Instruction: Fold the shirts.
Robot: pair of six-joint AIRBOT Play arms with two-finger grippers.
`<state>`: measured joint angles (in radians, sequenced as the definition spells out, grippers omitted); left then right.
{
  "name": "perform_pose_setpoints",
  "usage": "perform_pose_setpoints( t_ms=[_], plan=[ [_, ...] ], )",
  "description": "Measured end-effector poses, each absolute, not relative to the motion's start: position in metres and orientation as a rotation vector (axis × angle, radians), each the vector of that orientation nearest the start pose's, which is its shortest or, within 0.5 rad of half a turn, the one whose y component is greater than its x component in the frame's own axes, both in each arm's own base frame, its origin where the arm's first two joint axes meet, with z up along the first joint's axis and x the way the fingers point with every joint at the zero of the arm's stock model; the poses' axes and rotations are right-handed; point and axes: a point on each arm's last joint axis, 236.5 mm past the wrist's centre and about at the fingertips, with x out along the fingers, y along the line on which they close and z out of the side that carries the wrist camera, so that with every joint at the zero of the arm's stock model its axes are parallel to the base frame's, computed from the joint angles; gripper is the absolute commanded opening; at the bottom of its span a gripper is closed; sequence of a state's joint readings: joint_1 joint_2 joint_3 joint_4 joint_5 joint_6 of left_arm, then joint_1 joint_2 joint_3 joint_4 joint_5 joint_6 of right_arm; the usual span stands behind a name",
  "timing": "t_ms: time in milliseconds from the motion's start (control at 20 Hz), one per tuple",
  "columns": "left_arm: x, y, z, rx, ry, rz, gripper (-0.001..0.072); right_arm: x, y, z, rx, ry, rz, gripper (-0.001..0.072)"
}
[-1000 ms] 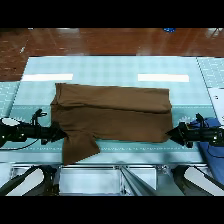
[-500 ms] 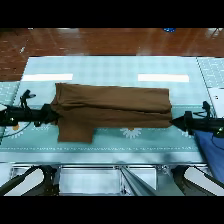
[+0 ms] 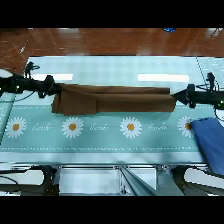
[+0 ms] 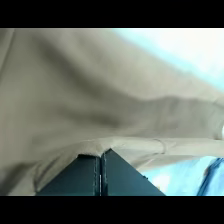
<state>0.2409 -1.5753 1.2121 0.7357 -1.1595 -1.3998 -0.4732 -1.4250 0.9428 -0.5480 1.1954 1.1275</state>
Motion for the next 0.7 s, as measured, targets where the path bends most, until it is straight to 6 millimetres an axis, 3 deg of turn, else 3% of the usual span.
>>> perform_pose_setpoints(
  t_ms=[250, 300, 350, 400, 550, 700],
  plan=[
    [0.476, -0.066, -0.036, -0.869, 1.308, -0.305, 0.0019, 0.433, 0.007, -0.030, 1.000, 1.127, 0.299, 0.0029],
    [0.481, -0.067, -0.039, -0.868, 1.310, -0.308, 0.0106, 0.437, 0.007, -0.036, 1.005, 1.136, 0.293, 0.0186],
    [0.484, -0.067, -0.044, -0.869, 1.315, -0.308, 0.0378, 0.440, 0.006, -0.041, 1.008, 1.142, 0.285, 0.0423],
    [0.485, -0.068, -0.049, -0.869, 1.325, -0.309, 0.0506, 0.443, 0.004, -0.046, 1.010, 1.142, 0.275, 0.0415],
    [0.480, -0.063, -0.053, -0.861, 1.369, -0.322, 0.0508, 0.449, -0.002, -0.046, 1.008, 1.137, 0.271, 0.0414],
    [0.479, -0.025, -0.033, -0.827, 1.359, -0.260, 0.0507, 0.447, -0.023, -0.020, 1.016, 1.109, 0.294, 0.0414]
  ],
)
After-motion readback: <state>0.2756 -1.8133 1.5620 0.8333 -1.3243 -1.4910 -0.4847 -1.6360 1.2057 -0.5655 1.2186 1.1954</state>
